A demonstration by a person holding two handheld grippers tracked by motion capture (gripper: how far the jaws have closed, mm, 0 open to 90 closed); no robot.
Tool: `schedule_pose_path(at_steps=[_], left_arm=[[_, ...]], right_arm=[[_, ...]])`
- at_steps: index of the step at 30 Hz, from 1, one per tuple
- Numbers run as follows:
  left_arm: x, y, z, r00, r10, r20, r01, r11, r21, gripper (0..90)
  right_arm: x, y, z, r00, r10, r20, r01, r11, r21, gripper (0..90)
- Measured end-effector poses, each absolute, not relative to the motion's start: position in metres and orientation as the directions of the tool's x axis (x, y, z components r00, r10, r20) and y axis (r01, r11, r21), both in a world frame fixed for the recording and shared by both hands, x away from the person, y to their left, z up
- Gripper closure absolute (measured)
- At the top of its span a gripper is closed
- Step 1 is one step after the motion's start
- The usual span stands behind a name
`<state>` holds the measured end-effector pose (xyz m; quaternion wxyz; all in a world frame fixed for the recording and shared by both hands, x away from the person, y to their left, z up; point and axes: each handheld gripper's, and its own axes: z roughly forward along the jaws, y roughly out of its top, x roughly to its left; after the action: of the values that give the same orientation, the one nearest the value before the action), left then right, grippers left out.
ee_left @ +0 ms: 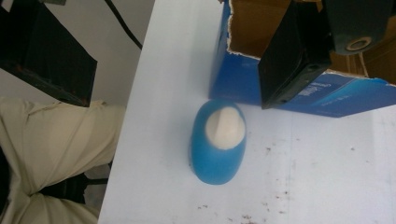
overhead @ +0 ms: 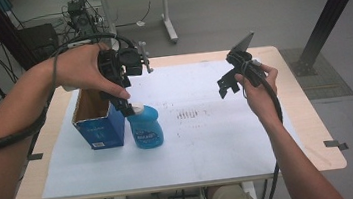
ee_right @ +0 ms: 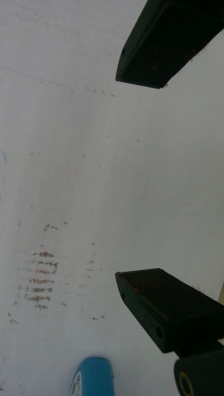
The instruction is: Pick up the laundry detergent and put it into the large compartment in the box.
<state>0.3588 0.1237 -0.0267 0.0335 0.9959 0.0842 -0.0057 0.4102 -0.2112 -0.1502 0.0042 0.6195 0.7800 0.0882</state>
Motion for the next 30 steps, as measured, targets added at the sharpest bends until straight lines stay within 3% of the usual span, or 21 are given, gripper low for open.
schedule_pose_path(at_steps=[30], left_arm=[[0.375, 0.123, -0.028, 0.982, 0.187, 0.025, 0.185, -0.981, 0.057, 9.1]], right_arm=[[0.407, -0.210, -0.144, -0.221, 0.971, 0.091, 0.968, 0.207, 0.143, 4.9]])
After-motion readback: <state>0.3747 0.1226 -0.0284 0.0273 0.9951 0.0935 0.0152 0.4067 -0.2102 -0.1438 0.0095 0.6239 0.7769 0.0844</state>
